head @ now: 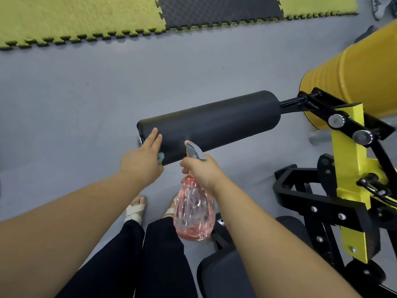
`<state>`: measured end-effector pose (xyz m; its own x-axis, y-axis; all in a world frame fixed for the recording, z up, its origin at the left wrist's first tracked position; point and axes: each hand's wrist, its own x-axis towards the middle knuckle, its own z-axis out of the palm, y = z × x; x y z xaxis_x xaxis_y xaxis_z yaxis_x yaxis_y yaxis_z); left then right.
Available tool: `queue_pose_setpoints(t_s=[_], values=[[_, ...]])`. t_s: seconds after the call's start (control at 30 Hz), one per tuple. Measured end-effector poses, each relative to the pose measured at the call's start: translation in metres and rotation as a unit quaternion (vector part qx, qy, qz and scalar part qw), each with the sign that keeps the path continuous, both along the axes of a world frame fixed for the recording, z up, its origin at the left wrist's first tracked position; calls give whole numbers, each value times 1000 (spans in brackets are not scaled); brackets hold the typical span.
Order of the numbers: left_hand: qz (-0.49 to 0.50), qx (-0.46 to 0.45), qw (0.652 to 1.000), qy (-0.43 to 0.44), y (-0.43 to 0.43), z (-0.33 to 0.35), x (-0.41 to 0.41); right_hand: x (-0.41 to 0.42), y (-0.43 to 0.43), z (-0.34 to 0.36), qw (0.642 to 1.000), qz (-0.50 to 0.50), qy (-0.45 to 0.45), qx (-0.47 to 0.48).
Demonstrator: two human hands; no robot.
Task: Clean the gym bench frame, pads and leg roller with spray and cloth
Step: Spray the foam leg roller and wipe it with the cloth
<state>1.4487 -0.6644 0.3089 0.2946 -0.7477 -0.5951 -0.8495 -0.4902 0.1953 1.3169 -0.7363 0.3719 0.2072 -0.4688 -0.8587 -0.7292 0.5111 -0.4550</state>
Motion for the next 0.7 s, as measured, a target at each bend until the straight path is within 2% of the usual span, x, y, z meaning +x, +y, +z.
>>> queue_pose_setpoints(t_s=[0.1, 0.23, 0.37, 0.57, 0.7], values=[[-7, 21, 1000, -2, -1, -5, 8, 2, -4, -6, 999, -8, 18, -38], [-42, 44, 998, -4, 14, -6, -3, -18, -41, -5, 989, -125, 15, -72], [-83, 66, 994, -11, 24, 0, -19, -51, -89, 1, 969, -217, 54, -105], [-57, 9, 998, -7, 1, 0, -16, -82, -135, 18, 964, -231, 76, -109], [-23, 40, 999, -2, -16, -6, 2, -85, -138, 16, 965, -227, 84, -101]])
